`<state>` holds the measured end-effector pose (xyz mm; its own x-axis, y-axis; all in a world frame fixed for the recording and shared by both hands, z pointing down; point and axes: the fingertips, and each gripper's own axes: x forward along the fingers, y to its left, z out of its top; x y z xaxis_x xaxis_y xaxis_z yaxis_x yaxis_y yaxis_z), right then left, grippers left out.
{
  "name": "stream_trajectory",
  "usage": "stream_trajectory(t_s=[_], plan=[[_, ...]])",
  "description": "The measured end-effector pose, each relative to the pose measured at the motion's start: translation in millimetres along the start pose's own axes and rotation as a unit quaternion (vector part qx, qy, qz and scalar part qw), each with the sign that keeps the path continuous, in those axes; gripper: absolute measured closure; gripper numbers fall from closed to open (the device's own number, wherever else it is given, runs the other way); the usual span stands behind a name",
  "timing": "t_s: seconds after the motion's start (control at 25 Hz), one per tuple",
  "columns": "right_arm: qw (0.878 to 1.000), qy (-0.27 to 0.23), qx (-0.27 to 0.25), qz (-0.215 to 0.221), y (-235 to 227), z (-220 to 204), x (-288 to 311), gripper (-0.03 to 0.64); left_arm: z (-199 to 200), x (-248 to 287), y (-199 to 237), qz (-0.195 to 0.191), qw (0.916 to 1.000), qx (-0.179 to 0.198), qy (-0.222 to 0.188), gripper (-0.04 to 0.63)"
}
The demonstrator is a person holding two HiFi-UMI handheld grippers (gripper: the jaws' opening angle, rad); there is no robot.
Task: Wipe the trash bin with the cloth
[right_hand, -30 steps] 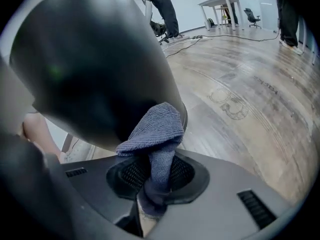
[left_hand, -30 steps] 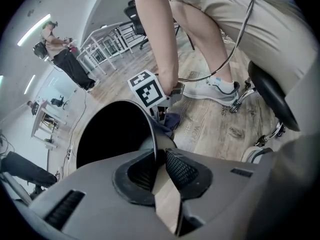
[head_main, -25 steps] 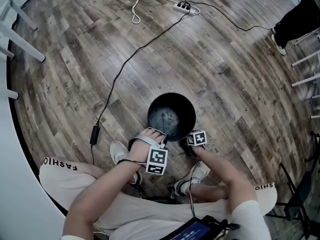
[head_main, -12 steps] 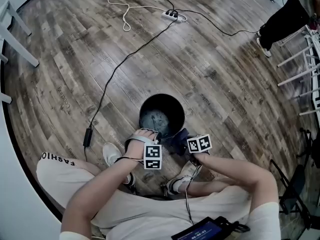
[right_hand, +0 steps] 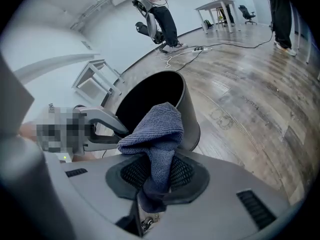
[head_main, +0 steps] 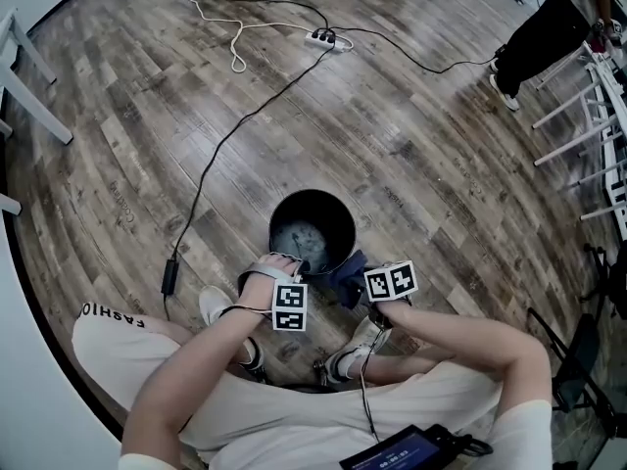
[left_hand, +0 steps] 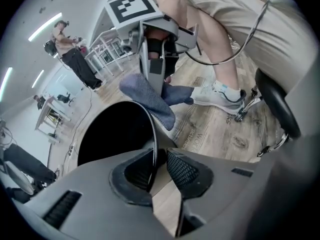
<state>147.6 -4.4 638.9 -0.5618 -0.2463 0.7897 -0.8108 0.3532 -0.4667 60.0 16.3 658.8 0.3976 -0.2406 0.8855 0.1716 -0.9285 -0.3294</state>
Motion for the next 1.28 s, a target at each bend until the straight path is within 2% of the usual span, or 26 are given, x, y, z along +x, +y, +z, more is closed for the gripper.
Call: stream_trajectory(t_s=[0.2, 0.64, 0.88, 1.0, 1.12, 1.28], plan=[[1.0, 0.0, -0.003, -0.001, -8, 4, 19, 0.535, 1, -1, -1, 0.003, 0.9995, 0.031, -0.004, 0.518], [1.0, 0.018, 0.007, -0.001, -73, -31, 102, 0.535, 4, 0, 2, 0.007, 0.9995, 0.032, -0.004, 0.52], [0.999, 0.02, 0.014, -0.021, -110, -52, 147, 0.537, 7, 0, 3, 0.008, 0.9994, 0.032, -0.01, 0.52], [0.999, -0.001, 0.016, -0.03, -124, -58, 176, 0.537, 1, -2, 2, 0.01, 0.9995, 0.031, -0.005, 0.52], [0.999, -0.022, 0.03, -0.025, -131, -59, 176, 0.538, 5, 3, 4, 0.012, 0.9996, 0.025, -0.004, 0.52], [0.998, 0.022, 0.038, -0.035, -126, -64, 161, 0.538, 10, 4, 3, 0.014, 0.9997, 0.019, -0.004, 0.52]])
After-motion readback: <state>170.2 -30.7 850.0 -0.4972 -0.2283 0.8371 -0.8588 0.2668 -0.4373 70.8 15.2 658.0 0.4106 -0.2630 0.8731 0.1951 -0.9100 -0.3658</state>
